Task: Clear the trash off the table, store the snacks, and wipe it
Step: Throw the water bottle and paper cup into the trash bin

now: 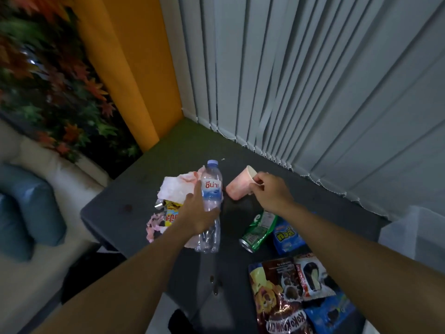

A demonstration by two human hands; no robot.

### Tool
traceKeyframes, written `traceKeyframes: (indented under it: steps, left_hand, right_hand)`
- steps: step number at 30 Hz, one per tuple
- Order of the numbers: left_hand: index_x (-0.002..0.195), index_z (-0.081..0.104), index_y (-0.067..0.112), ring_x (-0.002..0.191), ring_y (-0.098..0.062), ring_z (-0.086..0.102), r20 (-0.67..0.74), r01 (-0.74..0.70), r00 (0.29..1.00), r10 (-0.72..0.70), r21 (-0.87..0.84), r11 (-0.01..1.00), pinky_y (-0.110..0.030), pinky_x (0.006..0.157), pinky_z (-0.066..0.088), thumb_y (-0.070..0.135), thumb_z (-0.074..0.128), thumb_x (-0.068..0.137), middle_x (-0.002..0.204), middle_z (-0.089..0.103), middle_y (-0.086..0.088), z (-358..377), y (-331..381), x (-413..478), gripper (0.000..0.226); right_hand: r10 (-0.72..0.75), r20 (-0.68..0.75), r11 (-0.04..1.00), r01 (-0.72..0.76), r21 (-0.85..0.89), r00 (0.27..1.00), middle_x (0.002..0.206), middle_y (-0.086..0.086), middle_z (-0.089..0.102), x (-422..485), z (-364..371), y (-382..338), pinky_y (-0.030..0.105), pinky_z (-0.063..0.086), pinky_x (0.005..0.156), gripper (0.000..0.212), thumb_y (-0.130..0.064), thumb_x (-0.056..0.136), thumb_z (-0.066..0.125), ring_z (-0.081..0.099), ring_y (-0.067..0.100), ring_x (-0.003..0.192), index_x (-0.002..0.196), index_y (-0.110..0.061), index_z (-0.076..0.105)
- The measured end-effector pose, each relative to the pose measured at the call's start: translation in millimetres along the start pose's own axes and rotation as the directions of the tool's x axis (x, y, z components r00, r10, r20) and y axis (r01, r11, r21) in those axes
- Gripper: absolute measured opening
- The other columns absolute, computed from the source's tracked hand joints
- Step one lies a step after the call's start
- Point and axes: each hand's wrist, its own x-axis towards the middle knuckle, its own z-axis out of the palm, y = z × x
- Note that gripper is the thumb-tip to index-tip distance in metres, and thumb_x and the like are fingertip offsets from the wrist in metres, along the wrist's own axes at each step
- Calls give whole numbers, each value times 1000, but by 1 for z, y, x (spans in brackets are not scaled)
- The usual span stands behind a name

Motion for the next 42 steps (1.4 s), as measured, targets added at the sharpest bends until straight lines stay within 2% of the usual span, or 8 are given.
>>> traceKeyframes:
  steps: [12,17,20,24,27,32,36,42]
  left_hand:
    - [141,22,44,98,-24,64,-246,4,969,-26,-88,996,-53,88,53,61,65,67,118,59,2,-133,-97,-42,88]
    - [132,30,41,93,-26,63,-323,47,942,-89,-135,990,-44,81,54,51,62,68,109,60,-3,-189,-169,-67,73]
    - [132,30,37,87,-26,61,-340,72,932,-129,-175,982,-34,72,49,38,67,73,102,60,-7,-217,-217,-80,70]
    - [148,19,28,95,-27,56,-394,161,894,-215,-166,973,-35,80,44,32,68,81,110,50,-4,-247,-267,-95,83]
    - [146,26,17,93,-33,55,-420,243,859,-294,-171,955,-37,80,46,19,70,81,103,47,-5,-264,-306,-111,78]
    - [140,26,27,88,-34,62,-368,350,818,-443,-292,890,-44,77,55,54,68,67,105,60,-10,-262,-384,-121,88]
    - [139,28,29,92,-36,62,-302,462,789,-535,-282,841,-37,74,47,39,68,78,106,61,-11,-251,-421,-126,73]
    - [122,42,19,90,-35,62,-243,541,748,-618,-317,779,-34,68,45,31,68,77,104,61,-13,-216,-484,-113,54]
  right_hand:
    - [-214,33,975,212,69,976,80,-8,66,7,66,-147,31,48,67,4,-25,89,64,61,14,75,85,-24,65]
    - [-323,128,946,317,69,938,87,-7,69,8,130,-226,32,50,70,6,-30,92,63,61,14,83,90,-25,66]
    - [-361,162,932,360,39,918,92,1,62,5,171,-271,23,41,66,9,-34,93,62,56,16,84,98,-29,67]
    - [-386,201,921,389,27,900,100,5,55,-1,217,-319,31,49,78,19,-37,95,61,58,19,86,109,-27,68]
    - [-407,243,911,412,32,881,98,4,55,-9,257,-351,26,44,69,15,-38,94,60,56,16,80,103,-28,69]
    - [-425,307,898,439,28,851,96,4,61,-20,320,-379,24,36,68,18,-34,94,62,57,19,83,100,-20,70]
    - [-415,374,904,424,61,829,88,4,68,-23,375,-384,28,43,65,13,-28,94,63,61,21,80,93,-16,69]
    - [-371,463,915,402,34,805,73,1,63,-25,456,-367,29,38,56,19,-25,94,60,59,21,70,78,-15,57]
